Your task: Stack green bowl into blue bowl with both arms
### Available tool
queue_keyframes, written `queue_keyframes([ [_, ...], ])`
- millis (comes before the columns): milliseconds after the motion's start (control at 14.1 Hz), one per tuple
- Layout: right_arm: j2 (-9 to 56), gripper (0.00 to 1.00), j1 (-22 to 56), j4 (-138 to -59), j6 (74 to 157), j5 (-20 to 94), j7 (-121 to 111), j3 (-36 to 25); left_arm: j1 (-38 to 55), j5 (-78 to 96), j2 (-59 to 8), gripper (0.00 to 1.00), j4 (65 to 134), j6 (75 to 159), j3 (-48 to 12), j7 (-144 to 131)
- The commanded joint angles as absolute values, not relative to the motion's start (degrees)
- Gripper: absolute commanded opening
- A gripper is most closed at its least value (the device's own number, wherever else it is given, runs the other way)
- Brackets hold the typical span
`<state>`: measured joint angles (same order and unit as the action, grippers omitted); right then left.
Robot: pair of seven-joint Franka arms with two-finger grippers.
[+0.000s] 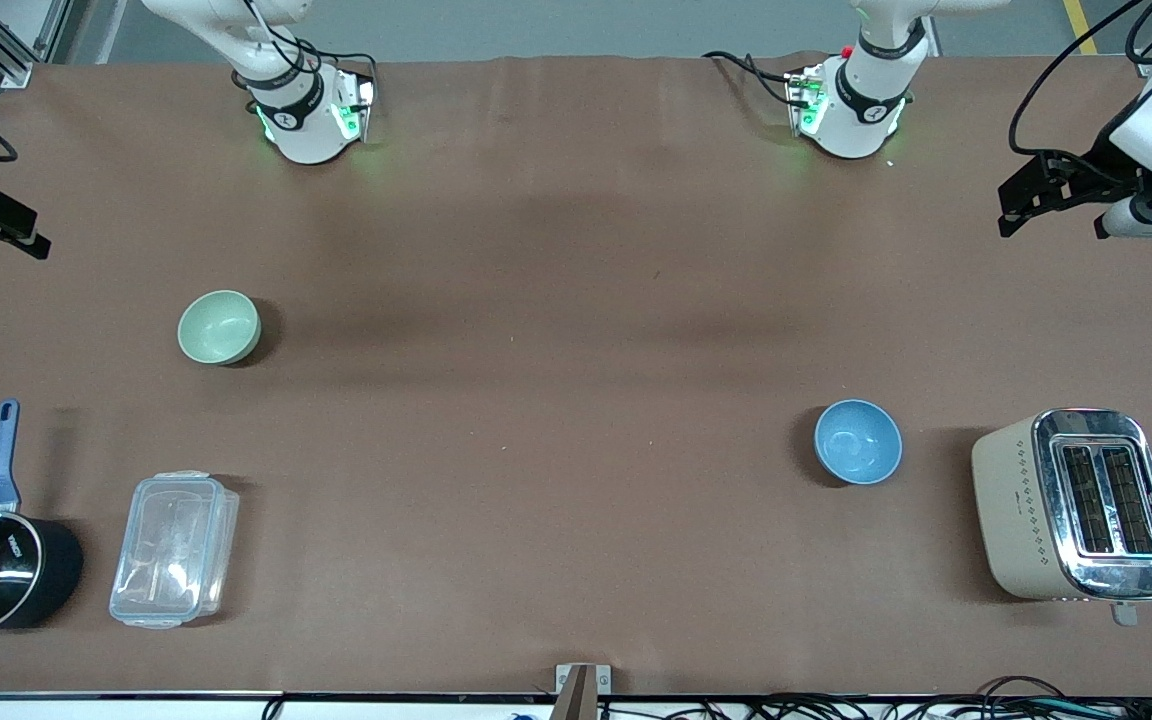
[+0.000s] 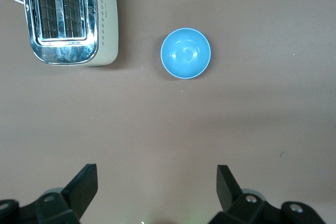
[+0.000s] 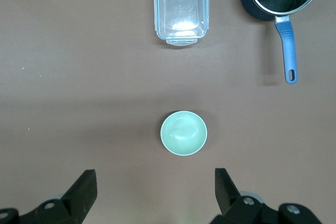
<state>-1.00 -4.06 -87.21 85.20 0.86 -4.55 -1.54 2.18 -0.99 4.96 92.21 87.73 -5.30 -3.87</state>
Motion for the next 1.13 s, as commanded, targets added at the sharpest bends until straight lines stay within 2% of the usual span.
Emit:
queue_keyframes([
  [0, -0.97, 0.99, -4.83, -87.36, 85.43, 1.85, -3.96, -1.23, 2.29, -0.7, 4.66, 1.0, 91.06, 87.01, -5.19, -3.96],
  [213, -0.97, 0.99, -5.01, -87.36, 85.25, 1.85, -3.96, -1.23, 2.2, -1.23, 2.73, 1.0, 88.95, 86.4, -5.1, -4.04],
  [496, -0.97, 0.99, -5.27, -87.36, 85.34, 2.02, -3.96, -1.23, 1.06, -1.23, -2.09, 1.0, 90.35, 87.88, -5.01, -4.22],
  [709, -0.88, 0.99, -5.19, -87.36, 84.9, 2.02, -4.04, -1.23, -0.69, -1.32, -4.3, 1.0, 96.91, 98.22, -5.01, -4.31],
  [921, -0.79, 1.0, -5.54, -87.89, 84.9, 2.02, -3.96, -1.23, -1.66, -1.32, -5.97, 1.0, 106.59, 113.07, -5.01, -4.39],
  [1063, -0.79, 1.0, -5.71, -88.41, 85.25, 2.02, -4.04, -1.23, -2.11, -1.32, -9.91, 1.0, 107.84, 118.89, -5.1, -4.39],
])
